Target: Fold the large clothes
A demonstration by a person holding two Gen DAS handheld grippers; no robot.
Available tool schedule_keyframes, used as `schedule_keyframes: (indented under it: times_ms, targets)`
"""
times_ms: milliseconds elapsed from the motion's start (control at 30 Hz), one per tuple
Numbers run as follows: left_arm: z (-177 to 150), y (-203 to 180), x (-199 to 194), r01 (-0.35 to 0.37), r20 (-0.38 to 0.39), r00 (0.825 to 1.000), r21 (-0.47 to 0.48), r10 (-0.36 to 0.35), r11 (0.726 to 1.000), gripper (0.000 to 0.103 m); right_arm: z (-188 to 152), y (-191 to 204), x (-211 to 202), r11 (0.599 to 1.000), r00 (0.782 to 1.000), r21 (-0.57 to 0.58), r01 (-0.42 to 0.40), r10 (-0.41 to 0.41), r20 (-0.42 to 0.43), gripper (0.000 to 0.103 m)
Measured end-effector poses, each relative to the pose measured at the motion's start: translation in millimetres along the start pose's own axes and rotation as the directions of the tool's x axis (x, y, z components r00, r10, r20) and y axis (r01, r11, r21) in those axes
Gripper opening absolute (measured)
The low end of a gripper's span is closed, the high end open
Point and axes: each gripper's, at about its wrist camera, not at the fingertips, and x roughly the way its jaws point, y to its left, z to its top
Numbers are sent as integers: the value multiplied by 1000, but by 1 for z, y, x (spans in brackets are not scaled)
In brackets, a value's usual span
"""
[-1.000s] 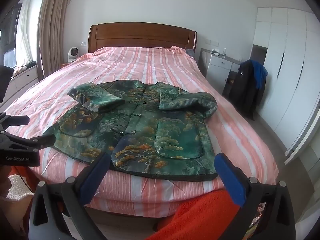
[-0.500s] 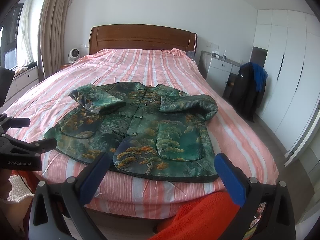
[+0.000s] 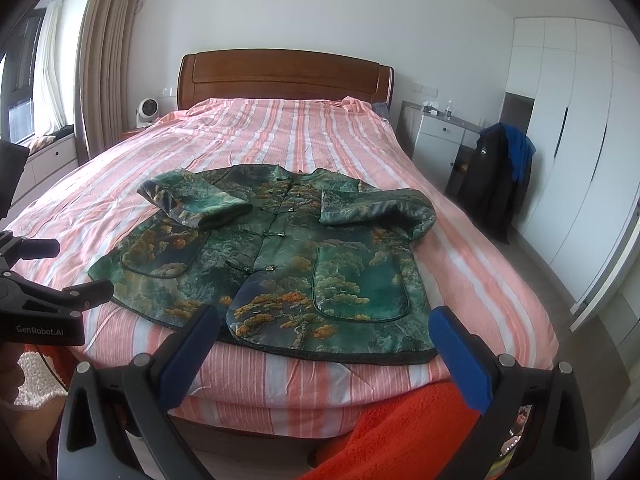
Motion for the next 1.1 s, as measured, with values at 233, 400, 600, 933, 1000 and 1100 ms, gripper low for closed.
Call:
schedule_keyframes:
  times_ms: [233,400,600,933,1000,1100]
  targets:
    - [0,-2,0,-2,-1,1000,0,2,1000,103,0,0,0,1000,1000,1,-3,3,-3,103]
    - [-1,-1,0,-2,-1,1000,0,2,1000,103,-1,2,2,1000,1000,-2,-1,1,-6,103]
    - [-3,-1,-1,-4,17,1000,4,4,1000,103,-1,3,-2,1000,1000,-8,-1,1,2,103]
    - [-1,-7,-2,-3,14,1000,18,3,1000,103,-1,-2,1,1000,1000,7,-6,6,0,103]
    - [-1,-8,-2,-2,11,1000,20,2,1000,103,-2,-2,2,1000,1000,7,-12,12,-3,103]
    - [-1,-9,-2,0,9,1000,22,0,1000,103,-3,-1,2,1000,1000,8,-13,13,-5,103]
